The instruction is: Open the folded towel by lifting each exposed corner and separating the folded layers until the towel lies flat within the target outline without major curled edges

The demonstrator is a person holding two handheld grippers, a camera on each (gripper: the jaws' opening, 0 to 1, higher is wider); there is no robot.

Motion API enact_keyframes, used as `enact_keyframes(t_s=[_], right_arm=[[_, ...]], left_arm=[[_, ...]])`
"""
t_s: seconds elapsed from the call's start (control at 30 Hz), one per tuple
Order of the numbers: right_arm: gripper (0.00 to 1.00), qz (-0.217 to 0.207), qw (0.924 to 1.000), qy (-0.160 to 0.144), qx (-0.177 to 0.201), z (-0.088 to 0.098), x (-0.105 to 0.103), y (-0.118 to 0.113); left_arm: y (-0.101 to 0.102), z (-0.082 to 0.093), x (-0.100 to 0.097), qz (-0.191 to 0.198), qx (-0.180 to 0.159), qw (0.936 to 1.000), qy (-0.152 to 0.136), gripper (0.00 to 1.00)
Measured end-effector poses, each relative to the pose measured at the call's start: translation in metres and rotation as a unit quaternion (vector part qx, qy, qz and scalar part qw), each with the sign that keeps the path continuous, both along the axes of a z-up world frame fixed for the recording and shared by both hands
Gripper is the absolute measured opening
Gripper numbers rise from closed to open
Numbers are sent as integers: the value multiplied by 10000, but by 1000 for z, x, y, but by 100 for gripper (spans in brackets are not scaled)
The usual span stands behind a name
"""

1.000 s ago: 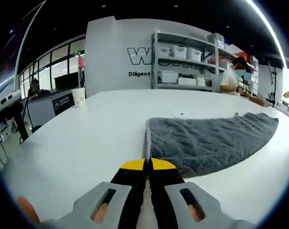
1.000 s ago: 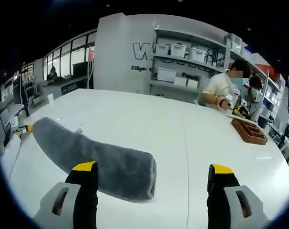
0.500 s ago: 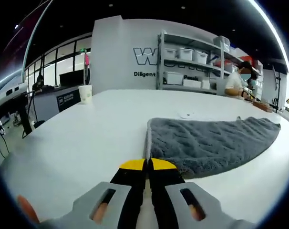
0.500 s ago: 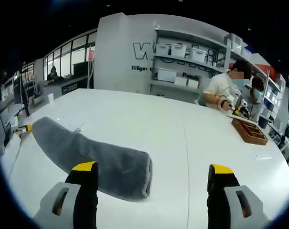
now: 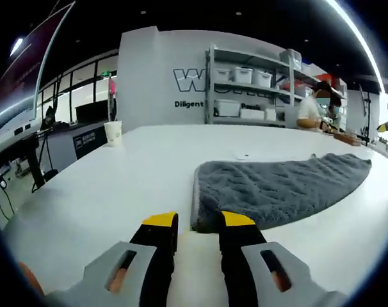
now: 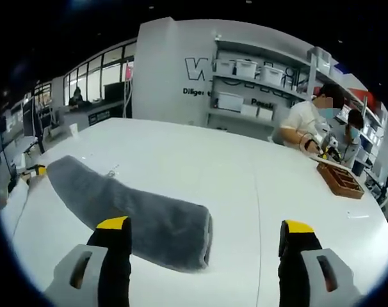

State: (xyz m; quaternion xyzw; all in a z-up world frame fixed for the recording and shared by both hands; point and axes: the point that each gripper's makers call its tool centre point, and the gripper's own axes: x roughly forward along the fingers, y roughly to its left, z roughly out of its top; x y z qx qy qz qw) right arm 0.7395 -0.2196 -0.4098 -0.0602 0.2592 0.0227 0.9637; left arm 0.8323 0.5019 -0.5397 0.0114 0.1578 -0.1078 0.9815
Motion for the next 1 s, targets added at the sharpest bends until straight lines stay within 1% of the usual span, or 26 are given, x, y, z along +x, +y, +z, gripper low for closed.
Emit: enact_keyframes(t_s=[0.07, 0.17, 0.23, 0.3, 0.33, 0.4, 0.5, 0.53, 0.6, 0.7, 0.77, 0.87, 0.9, 0.93, 0.97, 1.0], right_arm=[[97, 90, 10000, 18, 10, -1, 3, 5], [97, 188, 9998, 57, -22, -3, 5, 14], [97, 276, 9996, 91, -49, -5, 6, 21], [97, 431, 9990, 115, -30, -7, 8, 31], [97, 585, 9982, 125, 15, -9, 10, 40], [97, 788, 9967, 177, 115, -15, 12, 52], [97, 1051, 9940, 246, 178, -24, 17, 72], [97, 1155, 9929, 229, 178, -25, 20, 78], [96, 1411, 9897, 99, 222, -22, 25, 94], [96, 1759, 9839, 74, 321, -23, 28, 115], [96, 1988, 9791, 73, 416, -28, 30, 133], [97, 2157, 9751, 64, 507, -32, 32, 153], [96, 2182, 9746, 59, 510, -33, 32, 156], [96, 2318, 9711, -87, 569, -30, 40, 171], [95, 2471, 9673, -174, 547, -30, 43, 185], [95, 2546, 9653, -193, 541, -31, 44, 194]], left_arm=[[-4, 3, -4, -130, -12, 9999, -62, 34], [-10, 7, -10, -310, -66, 9994, -130, 44], [-13, 8, -13, -406, -69, 9990, -149, 55], [-17, 11, -16, -548, -186, 9981, -219, 67], [-19, 11, -17, -602, -260, 9976, -215, 72], [-20, 11, -18, -681, -308, 9969, -236, 81], [-22, 11, -21, -816, -320, 9959, -237, 89], [-22, 11, -22, -843, -331, 9956, -229, 91], [-25, 10, -24, -925, -337, 9949, -211, 95], [-26, 10, -27, -1037, -365, 9937, -194, 99], [-28, 10, -29, -1154, -398, 9924, -167, 99], [-33, 10, -34, -1366, -446, 9895, -157, 100], [-34, 10, -35, -1432, -437, 9886, -147, 100], [-35, 11, -36, -1498, -428, 9877, -138, 100], [-35, 11, -36, -1542, -426, 9870, -147, 100], [-35, 11, -37, -1555, -421, 9868, -150, 100]])
